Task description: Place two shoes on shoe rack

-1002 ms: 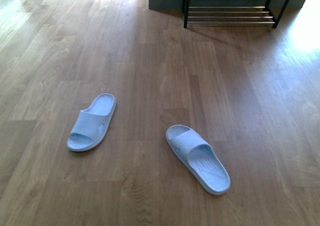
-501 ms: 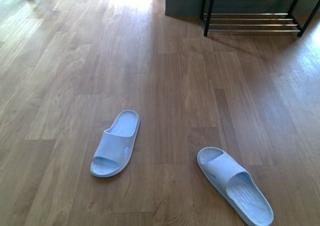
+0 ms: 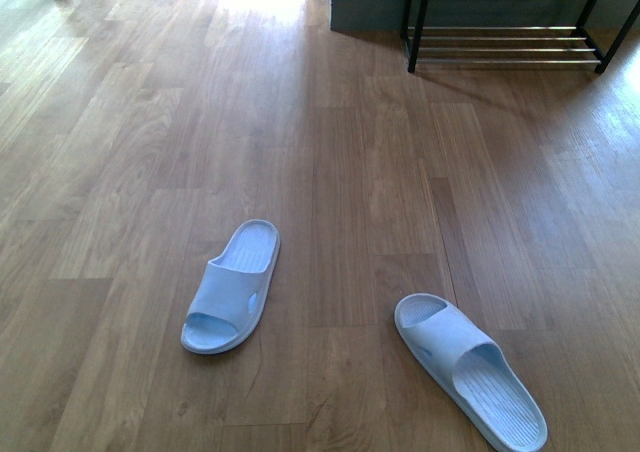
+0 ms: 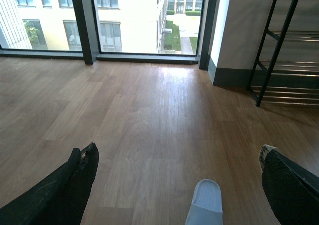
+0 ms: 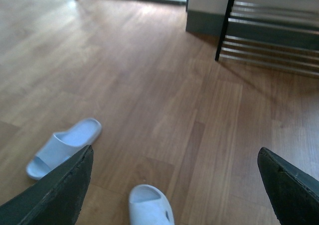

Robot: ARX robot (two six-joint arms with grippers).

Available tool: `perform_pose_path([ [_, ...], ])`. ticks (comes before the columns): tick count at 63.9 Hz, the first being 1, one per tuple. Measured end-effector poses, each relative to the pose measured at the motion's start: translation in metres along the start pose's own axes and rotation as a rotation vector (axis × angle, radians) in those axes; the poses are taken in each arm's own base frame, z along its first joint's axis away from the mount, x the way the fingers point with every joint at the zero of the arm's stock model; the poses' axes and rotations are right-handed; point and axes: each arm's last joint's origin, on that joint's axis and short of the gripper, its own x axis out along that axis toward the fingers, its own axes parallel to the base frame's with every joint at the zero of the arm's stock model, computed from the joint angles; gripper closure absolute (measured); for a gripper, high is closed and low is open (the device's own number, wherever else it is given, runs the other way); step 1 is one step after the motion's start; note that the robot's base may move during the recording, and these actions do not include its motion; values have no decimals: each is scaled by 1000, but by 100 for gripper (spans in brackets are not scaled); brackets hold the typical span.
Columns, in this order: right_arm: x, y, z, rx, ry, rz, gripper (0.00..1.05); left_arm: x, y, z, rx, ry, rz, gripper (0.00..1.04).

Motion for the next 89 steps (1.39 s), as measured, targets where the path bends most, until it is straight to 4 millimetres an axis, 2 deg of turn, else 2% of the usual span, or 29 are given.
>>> perform_pose_path([
  [7, 47, -11, -44, -42, 162, 10, 9, 0, 0, 0, 0, 0, 0, 9],
  [15, 84, -12, -104, -100, 338, 63, 9, 0, 0, 0, 0, 0, 0, 9],
  [20, 100, -10, -142, -145, 429, 103, 9, 0, 0, 0, 0, 0, 0, 9],
  [27, 116, -8, -183, -191, 511, 141, 9, 0, 0, 0, 0, 0, 0, 9],
  [29, 119, -7, -190, -204, 522, 146, 9, 0, 0, 0, 0, 0, 0, 9],
  [33, 131, -8, -215, -229, 567, 146, 9, 0, 0, 0, 0, 0, 0, 9],
  [38, 141, -10, -232, -237, 592, 138, 9, 0, 0, 0, 0, 0, 0, 9],
  [51, 168, -16, -254, -240, 604, 115, 9, 0, 0, 0, 0, 0, 0, 9],
  [65, 195, -5, -265, -209, 623, 151, 10, 0, 0, 0, 0, 0, 0, 9],
  [77, 209, 2, -267, -176, 614, 154, 36, 0, 0, 0, 0, 0, 0, 9],
  [89, 212, 4, -266, -135, 601, 144, 62, 0, 0, 0, 0, 0, 0, 9],
])
